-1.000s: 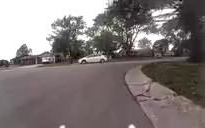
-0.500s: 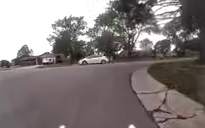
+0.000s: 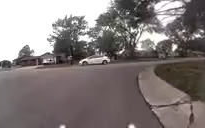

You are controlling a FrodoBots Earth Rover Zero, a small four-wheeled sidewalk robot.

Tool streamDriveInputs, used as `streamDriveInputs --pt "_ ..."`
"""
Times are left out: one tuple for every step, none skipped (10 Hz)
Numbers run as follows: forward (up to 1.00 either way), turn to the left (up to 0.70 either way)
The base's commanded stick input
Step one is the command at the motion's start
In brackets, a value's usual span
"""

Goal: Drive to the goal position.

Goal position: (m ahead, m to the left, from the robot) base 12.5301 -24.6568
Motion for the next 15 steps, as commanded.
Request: streamDriveInputs --pt "1.00 -0.40" --pt "1.00 -0.40" --pt "1.00 -0.40" --pt "1.00 -0.40" --pt "1.00 -0.38" --pt "1.00 -0.30" --pt "1.00 -0.08" --pt "1.00 0.00" --pt "1.00 0.00" --pt "1.00 0.00" --pt "1.00 0.00" --pt "1.00 0.00" --pt "1.00 0.00" --pt "1.00 0.00" --pt "1.00 -0.01"
